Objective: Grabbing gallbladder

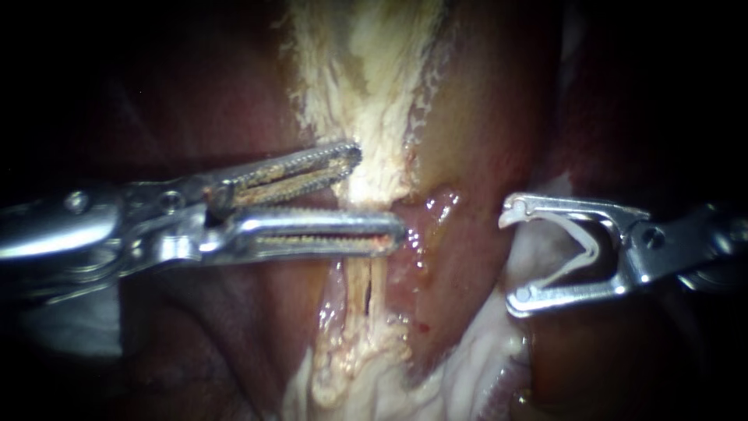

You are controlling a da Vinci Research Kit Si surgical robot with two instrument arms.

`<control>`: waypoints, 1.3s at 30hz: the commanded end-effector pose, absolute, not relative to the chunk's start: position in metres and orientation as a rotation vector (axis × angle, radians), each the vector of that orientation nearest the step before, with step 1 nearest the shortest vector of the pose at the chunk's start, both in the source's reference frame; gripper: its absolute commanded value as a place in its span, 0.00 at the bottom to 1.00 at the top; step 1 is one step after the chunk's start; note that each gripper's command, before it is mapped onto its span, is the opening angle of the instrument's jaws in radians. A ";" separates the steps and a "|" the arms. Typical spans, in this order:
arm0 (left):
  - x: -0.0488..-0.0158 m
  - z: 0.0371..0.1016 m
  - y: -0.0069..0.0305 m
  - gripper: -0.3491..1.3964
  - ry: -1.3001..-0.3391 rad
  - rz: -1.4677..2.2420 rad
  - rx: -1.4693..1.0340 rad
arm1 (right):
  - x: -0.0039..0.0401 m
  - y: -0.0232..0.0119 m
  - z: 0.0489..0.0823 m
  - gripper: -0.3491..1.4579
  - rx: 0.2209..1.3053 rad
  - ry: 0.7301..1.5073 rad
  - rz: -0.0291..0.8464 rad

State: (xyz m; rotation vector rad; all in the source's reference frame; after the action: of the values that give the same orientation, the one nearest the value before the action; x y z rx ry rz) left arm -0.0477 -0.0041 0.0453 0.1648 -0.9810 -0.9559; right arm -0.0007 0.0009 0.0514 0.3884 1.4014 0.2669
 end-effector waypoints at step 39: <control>-0.0470 0.0472 -0.0042 0.39 -0.909 -0.984 0.110 | -0.0009 0.0009 0.0513 0.51 0.389 1.402 0.265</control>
State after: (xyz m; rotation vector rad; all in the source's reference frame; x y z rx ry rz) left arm -0.0471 -0.0043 0.0473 0.1132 -0.9056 -0.9884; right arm -0.0009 0.0009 0.0513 0.3893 1.4015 0.2650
